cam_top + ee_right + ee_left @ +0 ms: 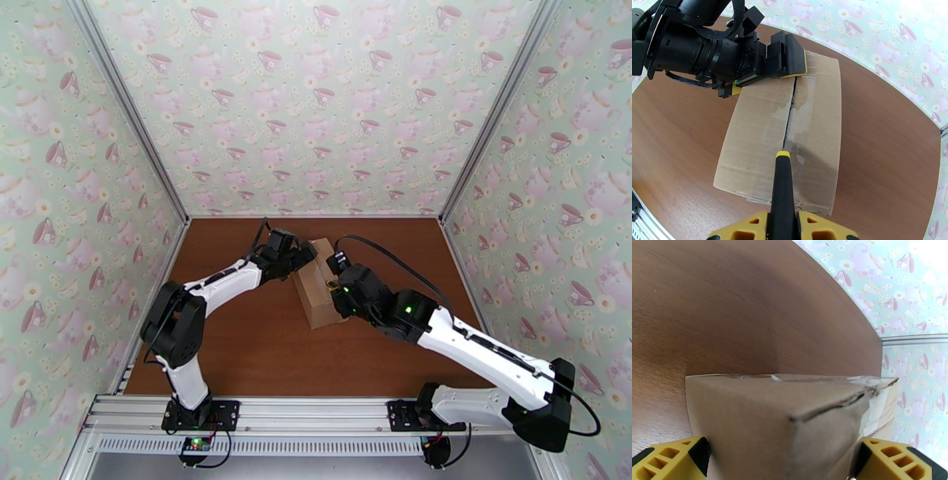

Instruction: Unpack the express box

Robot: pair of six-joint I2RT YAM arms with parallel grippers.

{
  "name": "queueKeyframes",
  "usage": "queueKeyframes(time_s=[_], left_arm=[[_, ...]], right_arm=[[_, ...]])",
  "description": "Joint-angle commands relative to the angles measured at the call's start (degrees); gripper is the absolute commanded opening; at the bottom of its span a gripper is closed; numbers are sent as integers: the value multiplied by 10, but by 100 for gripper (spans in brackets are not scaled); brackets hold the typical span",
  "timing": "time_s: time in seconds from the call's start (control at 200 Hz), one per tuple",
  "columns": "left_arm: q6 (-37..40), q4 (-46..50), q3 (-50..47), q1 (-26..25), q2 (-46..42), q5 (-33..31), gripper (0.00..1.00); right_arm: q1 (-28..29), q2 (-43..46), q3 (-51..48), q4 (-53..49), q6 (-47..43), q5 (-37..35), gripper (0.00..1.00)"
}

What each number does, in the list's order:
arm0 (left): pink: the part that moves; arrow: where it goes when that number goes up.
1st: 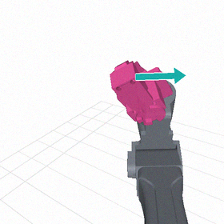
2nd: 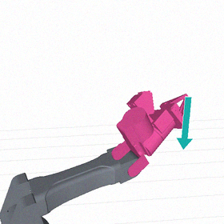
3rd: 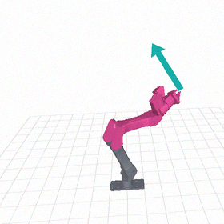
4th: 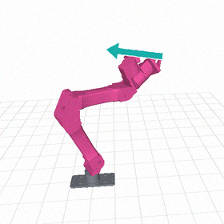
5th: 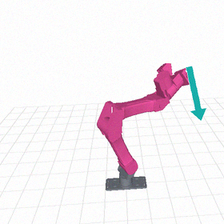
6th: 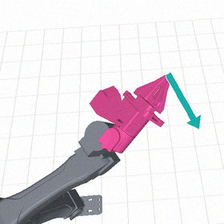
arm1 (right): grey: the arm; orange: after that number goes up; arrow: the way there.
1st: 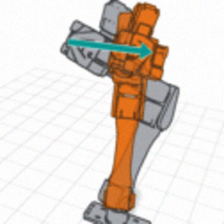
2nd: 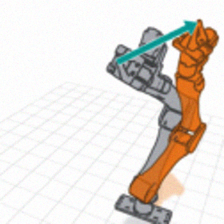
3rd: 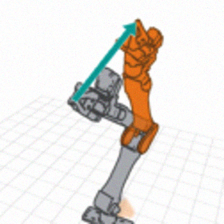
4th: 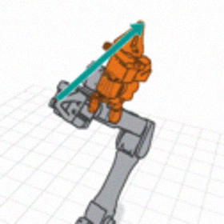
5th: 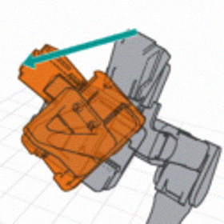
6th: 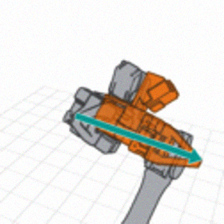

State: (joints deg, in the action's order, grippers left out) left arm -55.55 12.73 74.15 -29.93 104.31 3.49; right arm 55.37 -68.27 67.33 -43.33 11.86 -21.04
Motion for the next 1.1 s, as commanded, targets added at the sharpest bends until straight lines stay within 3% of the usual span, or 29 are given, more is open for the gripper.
queueKeyframes(time_s=[0.0, 1.092], left_arm=[[-35, 46, -9, 26, 55, -110, 100], [-40, 57, -6, 49, 51, -145, 100]], right_arm=[[10, 10, 26, -86, 9, 66, 0], [10, 44, 6, -125, 40, 65, 0]])
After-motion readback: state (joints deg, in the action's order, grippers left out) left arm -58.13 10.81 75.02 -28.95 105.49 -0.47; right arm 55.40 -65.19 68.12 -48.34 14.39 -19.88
